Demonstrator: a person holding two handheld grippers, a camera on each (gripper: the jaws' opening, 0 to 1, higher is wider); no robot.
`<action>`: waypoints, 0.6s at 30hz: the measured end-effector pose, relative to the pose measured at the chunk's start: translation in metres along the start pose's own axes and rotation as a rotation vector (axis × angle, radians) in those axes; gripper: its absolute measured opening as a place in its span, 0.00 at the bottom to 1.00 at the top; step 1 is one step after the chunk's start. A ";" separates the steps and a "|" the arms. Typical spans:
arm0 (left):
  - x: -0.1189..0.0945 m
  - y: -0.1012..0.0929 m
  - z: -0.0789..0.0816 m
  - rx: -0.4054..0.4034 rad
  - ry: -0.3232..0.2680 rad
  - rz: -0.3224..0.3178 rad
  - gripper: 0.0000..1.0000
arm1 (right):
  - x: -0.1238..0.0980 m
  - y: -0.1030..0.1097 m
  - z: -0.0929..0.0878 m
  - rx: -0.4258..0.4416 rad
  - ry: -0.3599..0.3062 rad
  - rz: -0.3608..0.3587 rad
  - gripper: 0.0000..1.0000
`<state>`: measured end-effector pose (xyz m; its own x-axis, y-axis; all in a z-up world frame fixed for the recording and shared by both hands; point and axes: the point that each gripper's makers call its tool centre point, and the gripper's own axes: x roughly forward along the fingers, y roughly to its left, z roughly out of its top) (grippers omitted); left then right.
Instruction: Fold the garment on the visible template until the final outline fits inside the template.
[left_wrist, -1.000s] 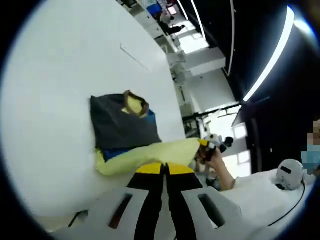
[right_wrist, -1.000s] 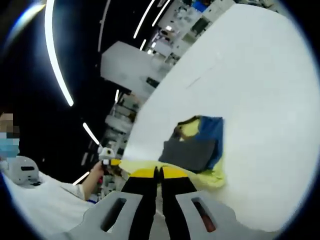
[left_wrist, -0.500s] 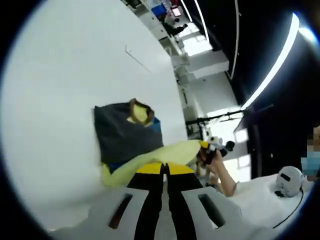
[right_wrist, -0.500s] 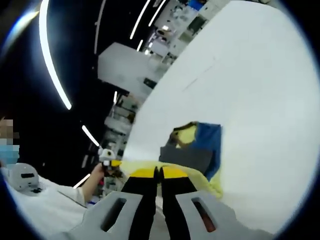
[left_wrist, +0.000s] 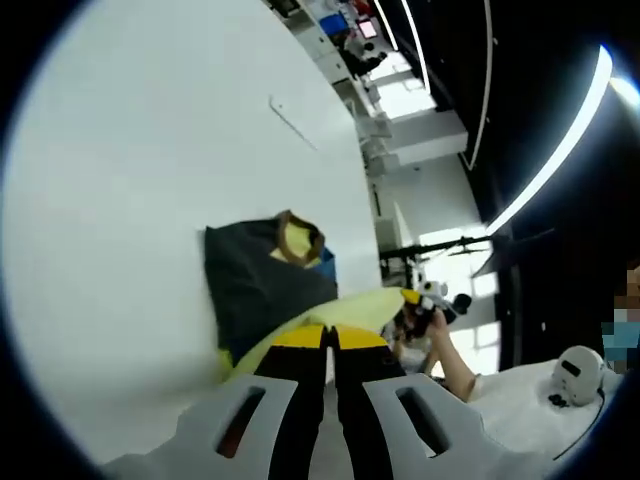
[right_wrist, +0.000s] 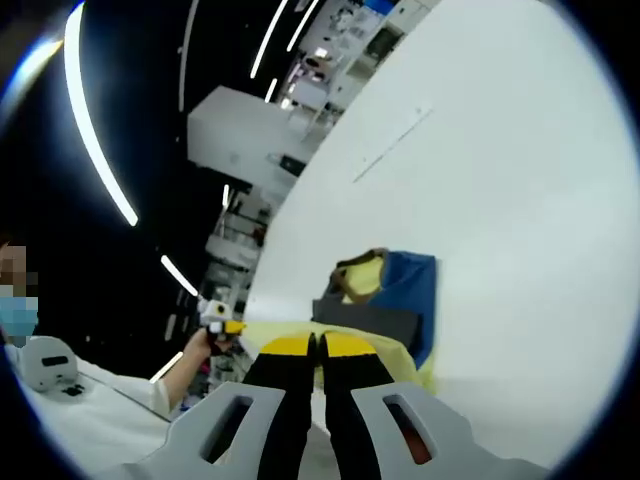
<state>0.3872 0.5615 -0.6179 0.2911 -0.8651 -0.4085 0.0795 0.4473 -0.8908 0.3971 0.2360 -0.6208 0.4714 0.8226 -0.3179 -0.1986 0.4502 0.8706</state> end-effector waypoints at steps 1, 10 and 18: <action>0.000 0.004 0.003 -0.003 0.001 0.002 0.00 | 0.001 0.000 0.000 0.001 0.002 -0.001 0.03; 0.007 0.032 0.023 -0.034 0.002 0.017 0.00 | 0.013 -0.016 0.005 0.022 0.018 -0.016 0.03; 0.017 0.046 0.033 -0.050 0.016 0.031 0.00 | 0.021 -0.030 0.008 0.046 0.027 -0.034 0.03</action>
<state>0.4274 0.5750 -0.6593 0.2778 -0.8548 -0.4383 0.0231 0.4621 -0.8865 0.4204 0.2371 -0.6508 0.4540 0.8164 -0.3570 -0.1424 0.4620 0.8754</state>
